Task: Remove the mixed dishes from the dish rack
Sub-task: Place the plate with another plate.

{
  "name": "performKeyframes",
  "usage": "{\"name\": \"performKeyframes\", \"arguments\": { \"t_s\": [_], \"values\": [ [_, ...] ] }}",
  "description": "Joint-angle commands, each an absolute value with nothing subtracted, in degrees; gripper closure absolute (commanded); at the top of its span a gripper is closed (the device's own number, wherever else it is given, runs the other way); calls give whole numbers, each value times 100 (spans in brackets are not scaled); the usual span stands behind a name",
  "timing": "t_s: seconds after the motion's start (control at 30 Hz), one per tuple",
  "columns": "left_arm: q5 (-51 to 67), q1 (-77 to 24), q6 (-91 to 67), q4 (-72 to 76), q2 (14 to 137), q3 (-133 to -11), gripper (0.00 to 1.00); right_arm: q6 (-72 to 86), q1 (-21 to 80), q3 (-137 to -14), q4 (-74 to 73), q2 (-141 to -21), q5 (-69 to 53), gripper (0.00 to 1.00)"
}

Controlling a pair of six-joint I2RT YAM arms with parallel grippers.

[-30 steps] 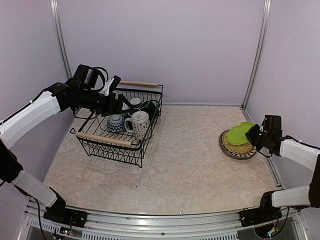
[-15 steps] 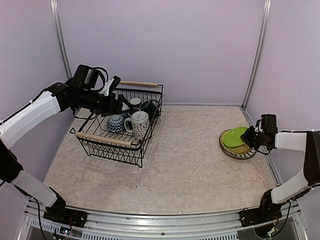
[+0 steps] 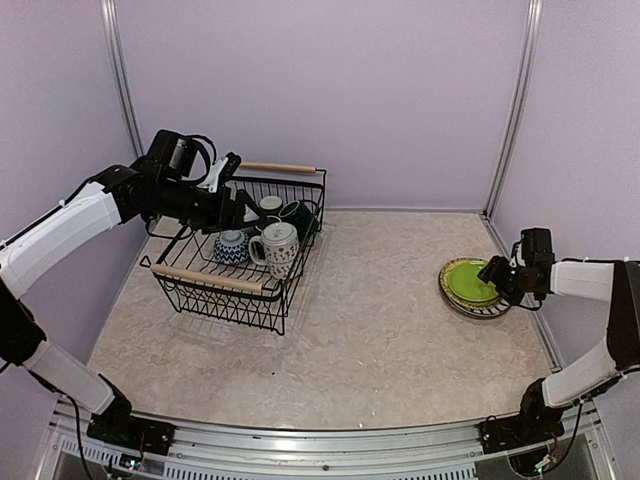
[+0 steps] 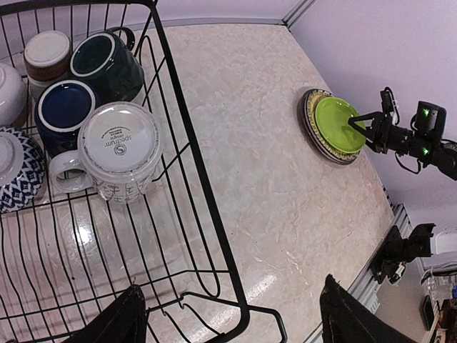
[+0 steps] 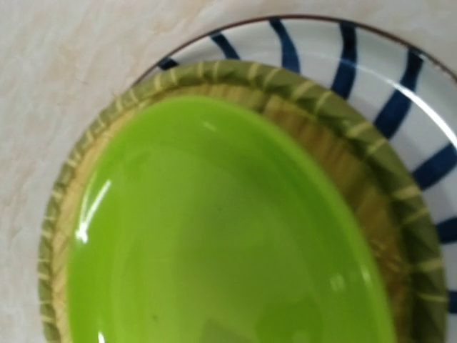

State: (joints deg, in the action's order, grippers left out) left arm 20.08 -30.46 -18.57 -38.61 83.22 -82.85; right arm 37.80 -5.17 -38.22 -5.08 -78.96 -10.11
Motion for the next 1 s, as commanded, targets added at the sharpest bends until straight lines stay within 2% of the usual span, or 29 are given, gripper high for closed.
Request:
{"name": "performKeyframes", "arguments": {
  "t_s": [0.0,0.1,0.47,0.6,0.73,0.97],
  "values": [
    [1994,-3059,-1775,-3919,8331,-8305,21,3382,-571,-3996,-1060,-7710,-651,25],
    [2009,-3059,-1791,-3910,8331,-8306,21,3245,-565,-4029,-1221,-7674,-582,20],
    [1927,-3059,-1802,-3928,8331,-8297,17,2764,-444,-4174,-1418,-7801,-516,9],
    [1879,-3059,-1789,-3924,8345,-8278,14,2750,-329,-4384,-1733,-8003,-175,9],
    [1735,-3059,-1754,-3928,8389,-8249,11,2751,-64,-4469,-1964,-7647,228,7],
    [1202,-3059,-1636,-4132,8690,-8372,8,2672,223,-4254,-1883,-7007,86,1]
  ]
}}
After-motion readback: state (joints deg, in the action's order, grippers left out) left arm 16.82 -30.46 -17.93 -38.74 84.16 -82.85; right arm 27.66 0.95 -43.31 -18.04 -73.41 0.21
